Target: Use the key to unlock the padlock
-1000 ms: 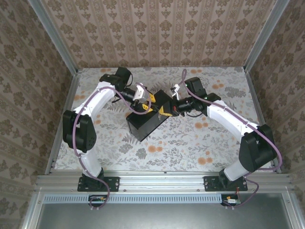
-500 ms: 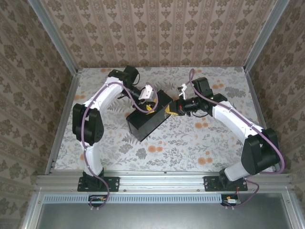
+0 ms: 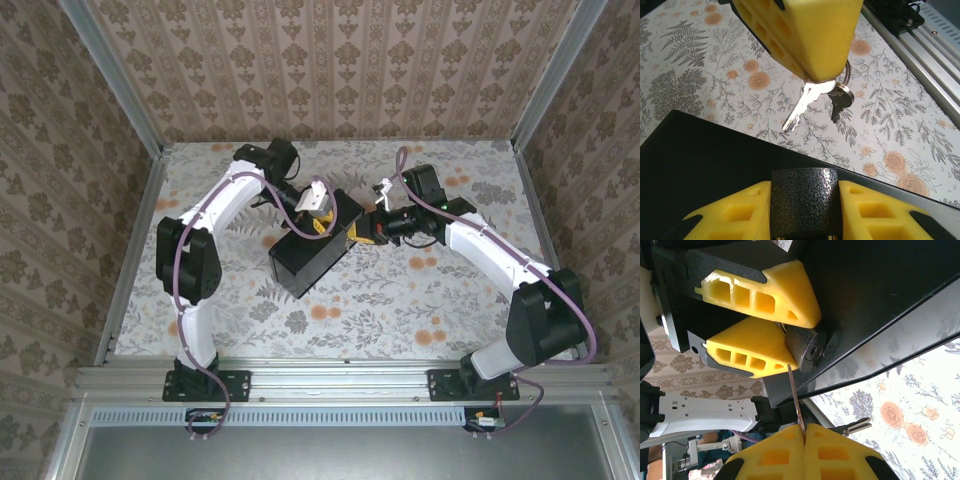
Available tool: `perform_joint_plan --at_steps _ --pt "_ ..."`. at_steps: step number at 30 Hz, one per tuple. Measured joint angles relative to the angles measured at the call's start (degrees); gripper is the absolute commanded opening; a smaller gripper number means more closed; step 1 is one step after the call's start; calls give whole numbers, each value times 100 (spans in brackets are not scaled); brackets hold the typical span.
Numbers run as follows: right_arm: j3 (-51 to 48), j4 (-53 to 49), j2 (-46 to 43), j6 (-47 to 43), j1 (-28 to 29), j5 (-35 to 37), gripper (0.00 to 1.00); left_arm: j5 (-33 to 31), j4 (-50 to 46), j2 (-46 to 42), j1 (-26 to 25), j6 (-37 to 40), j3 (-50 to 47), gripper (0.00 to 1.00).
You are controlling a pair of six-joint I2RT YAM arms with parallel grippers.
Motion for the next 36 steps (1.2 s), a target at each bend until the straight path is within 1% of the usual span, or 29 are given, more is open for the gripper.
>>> perform_joint_plan --at_steps 5,11,19,23,36 --pt "0 -81 0 -70 0 -2 0 39 46 -20 0 -7 -37 20" --pt "0 -181 0 -129 13 -125 0 186 511 -304 52 -50 -483 17" --pt "-4 -192 0 -216 79 -308 0 337 767 -634 107 -94 -1003 16" --pt "-4 -192 4 -219 94 -387 0 393 870 -684 111 -142 -1082 14" --pt "-4 -122 221 -234 105 -592 0 649 1250 -949 111 -247 -1394 14"
